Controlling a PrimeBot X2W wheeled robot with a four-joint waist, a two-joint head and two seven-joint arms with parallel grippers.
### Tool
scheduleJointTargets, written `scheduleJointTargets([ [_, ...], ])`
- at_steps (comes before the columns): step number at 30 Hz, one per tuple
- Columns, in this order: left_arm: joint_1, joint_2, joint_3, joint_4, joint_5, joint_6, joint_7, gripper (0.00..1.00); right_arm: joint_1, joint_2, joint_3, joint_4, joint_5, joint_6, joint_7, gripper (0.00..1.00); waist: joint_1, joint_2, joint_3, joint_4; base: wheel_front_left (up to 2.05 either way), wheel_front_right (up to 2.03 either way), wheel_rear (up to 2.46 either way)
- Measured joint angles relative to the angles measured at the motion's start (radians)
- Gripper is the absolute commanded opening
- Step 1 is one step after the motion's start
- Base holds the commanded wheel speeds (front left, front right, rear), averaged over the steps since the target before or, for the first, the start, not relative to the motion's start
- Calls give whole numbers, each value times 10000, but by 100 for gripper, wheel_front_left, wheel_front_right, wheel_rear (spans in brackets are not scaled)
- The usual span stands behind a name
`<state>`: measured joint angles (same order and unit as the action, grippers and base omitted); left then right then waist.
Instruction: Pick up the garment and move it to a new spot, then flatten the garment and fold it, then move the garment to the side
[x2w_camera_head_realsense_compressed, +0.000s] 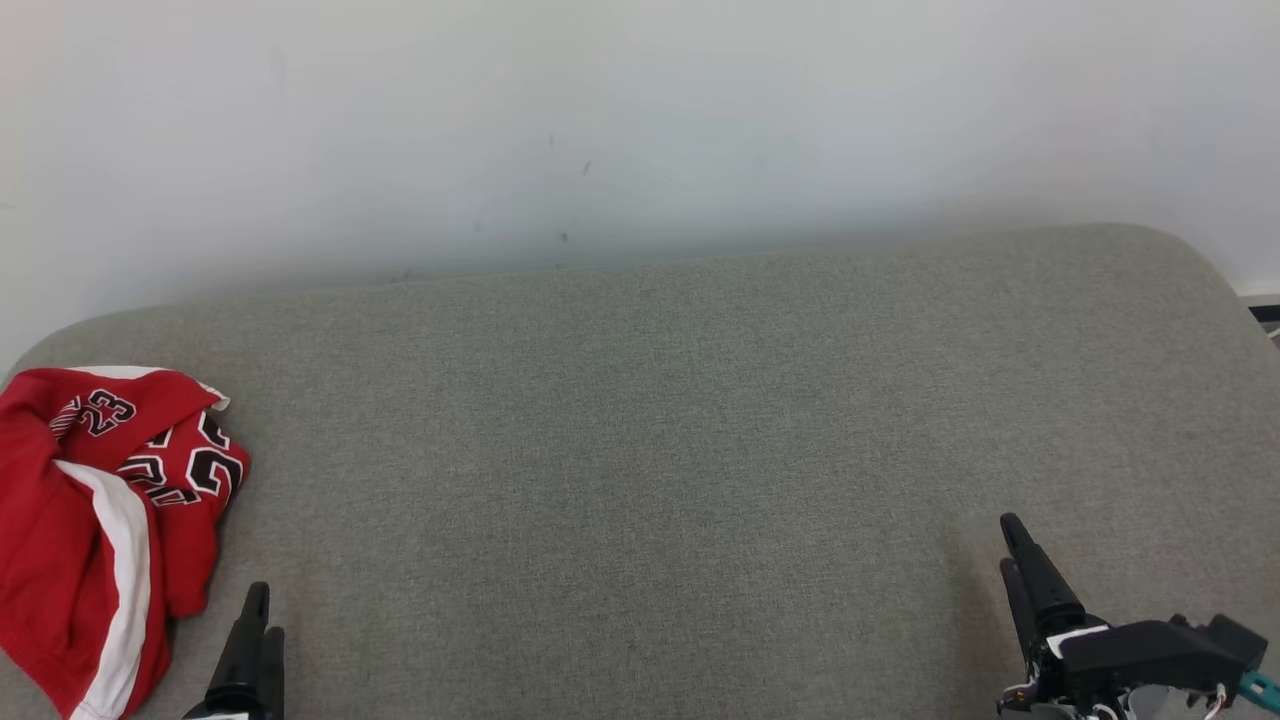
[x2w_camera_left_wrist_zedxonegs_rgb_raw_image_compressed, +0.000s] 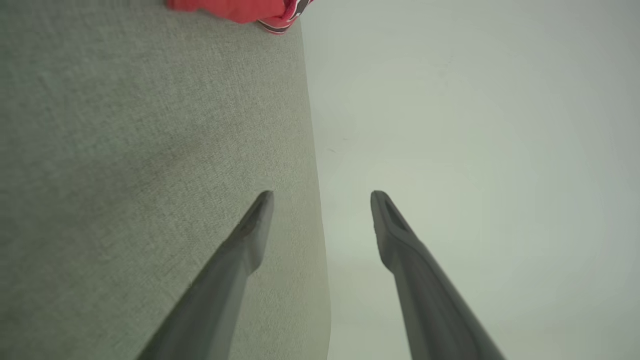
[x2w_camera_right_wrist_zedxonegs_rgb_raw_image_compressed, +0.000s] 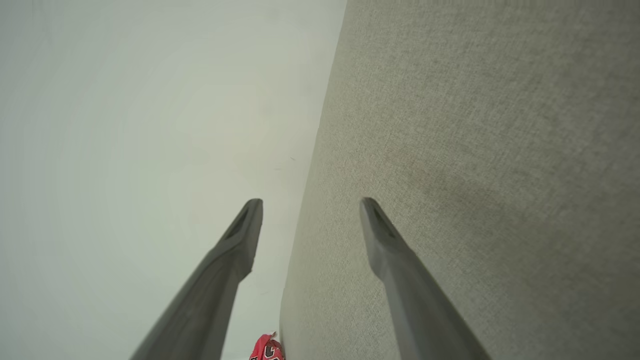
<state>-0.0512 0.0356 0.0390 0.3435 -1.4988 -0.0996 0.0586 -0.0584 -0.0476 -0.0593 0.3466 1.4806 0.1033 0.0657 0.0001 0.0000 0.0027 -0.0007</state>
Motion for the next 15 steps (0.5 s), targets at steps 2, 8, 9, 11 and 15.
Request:
scheduleJointTargets([
  [2,-4,90,-107,2,280,94,-75,100,-109,-69,132,12,-251,-84,-65,100,0,0,1,-1,0,0,0],
  [8,-113,324,-391,4,1239,305,-267,100,-290,-255,579,15,-1200,-295,-324,100,0,0,10,-1,0,0,0],
  [9,-161,345,-443,0,1342,309,-336,100,-335,-276,648,13,-1352,-339,-366,100,0,0,12,-1,0,0,0],
  [11,-195,376,-531,-8,1714,395,-391,100,-375,-349,780,12,-1680,-391,-410,100,0,0,18,0,0,0,0],
  [15,-198,466,-650,-8,2357,508,-525,100,-433,-462,1028,17,-2332,-514,-581,100,0,0,28,4,0,0,0],
])
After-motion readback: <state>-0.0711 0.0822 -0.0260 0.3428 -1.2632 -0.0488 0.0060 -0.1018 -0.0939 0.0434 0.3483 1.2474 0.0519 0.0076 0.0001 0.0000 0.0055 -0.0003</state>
